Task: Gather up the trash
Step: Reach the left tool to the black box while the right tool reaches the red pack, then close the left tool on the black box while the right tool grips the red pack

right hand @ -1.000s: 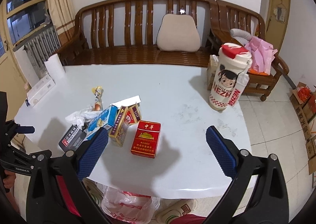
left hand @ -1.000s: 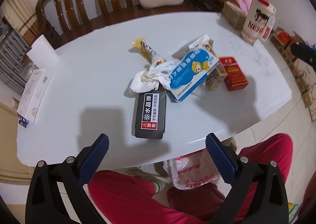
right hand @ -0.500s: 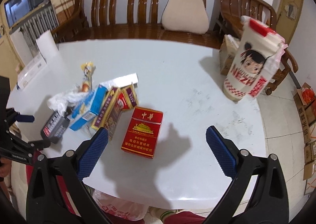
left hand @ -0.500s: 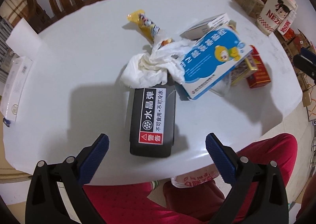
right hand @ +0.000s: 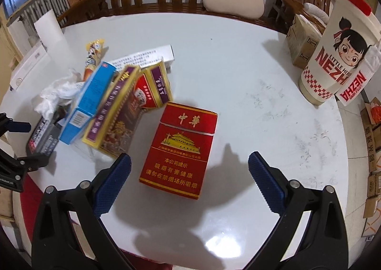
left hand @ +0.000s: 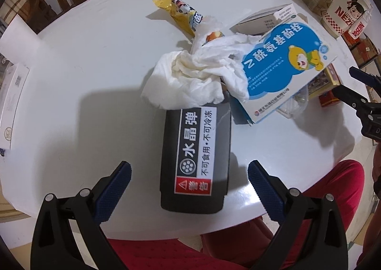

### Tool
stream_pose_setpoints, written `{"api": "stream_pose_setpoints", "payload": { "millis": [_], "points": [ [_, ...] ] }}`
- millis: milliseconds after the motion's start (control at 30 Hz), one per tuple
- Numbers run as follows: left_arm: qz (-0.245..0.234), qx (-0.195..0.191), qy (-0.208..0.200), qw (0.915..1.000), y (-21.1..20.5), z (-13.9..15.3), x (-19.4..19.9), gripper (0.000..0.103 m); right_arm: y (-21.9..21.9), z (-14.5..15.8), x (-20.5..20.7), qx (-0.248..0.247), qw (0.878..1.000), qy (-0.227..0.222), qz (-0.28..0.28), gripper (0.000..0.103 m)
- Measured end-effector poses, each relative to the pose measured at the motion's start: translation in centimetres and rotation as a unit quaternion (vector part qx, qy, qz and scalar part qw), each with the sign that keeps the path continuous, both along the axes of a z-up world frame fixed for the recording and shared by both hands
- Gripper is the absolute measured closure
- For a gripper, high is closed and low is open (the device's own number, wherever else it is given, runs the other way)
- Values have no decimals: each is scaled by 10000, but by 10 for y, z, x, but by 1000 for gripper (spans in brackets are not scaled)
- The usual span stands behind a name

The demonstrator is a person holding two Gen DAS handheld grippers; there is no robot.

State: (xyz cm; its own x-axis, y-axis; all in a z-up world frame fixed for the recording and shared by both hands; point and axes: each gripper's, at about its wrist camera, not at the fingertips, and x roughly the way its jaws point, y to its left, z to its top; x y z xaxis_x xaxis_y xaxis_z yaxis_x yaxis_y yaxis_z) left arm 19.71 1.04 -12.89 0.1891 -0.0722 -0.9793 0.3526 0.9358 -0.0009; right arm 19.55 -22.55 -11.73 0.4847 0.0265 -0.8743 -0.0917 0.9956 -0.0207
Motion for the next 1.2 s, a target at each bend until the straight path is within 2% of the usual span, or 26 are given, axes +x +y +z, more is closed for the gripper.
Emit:
{"api": "stream_pose_setpoints", "payload": {
  "millis": [167, 300, 367, 467, 533, 600, 633, 767, 833, 933, 1200],
  "points": [
    [98, -63, 39, 9999, 5, -5, 2, 7, 3, -10, 3, -221, 9998, 6, -31, 8],
    [150, -143, -19, 9998, 9, -4, 4, 7, 4, -18, 7, -234, 9997, 79, -49, 24],
    [158, -149, 7, 9998, 11, -5, 7, 7, 4, -23, 10, -251, 9996, 126, -62, 28],
    [161, -119, 0, 9998, 11, -5, 12, 7, 4, -23, 10, -263, 9996, 101, -56, 29],
    [145, -101, 41, 9998, 13, -7, 13, 14, 4, -23, 10, -233, 9997, 92, -33, 33],
    [156, -41, 10, 9999, 15, -10, 15, 16, 4, -23, 10, -104, 9999, 105, 9, 43],
    [155, -18, -4, 9999, 14, -10, 15, 18, 3, -23, 10, -19, 9999, 121, 34, 45],
    [194, -28, -19, 9998, 16, -8, 16, 27, 6, -22, 10, -41, 9999, 121, 80, 47],
    [202, -46, -69, 9998, 17, -5, 16, 37, 8, -21, 10, -47, 9998, 142, 122, 47],
    [174, -60, -90, 9998, 17, 1, 12, 45, 7, -20, 11, 29, 9997, 207, 130, 47],
    [141, -179, 1, 9997, 27, 9, 2, 51, -2, -11, 4, 1, 9999, 106, -40, 47]
  ]
}}
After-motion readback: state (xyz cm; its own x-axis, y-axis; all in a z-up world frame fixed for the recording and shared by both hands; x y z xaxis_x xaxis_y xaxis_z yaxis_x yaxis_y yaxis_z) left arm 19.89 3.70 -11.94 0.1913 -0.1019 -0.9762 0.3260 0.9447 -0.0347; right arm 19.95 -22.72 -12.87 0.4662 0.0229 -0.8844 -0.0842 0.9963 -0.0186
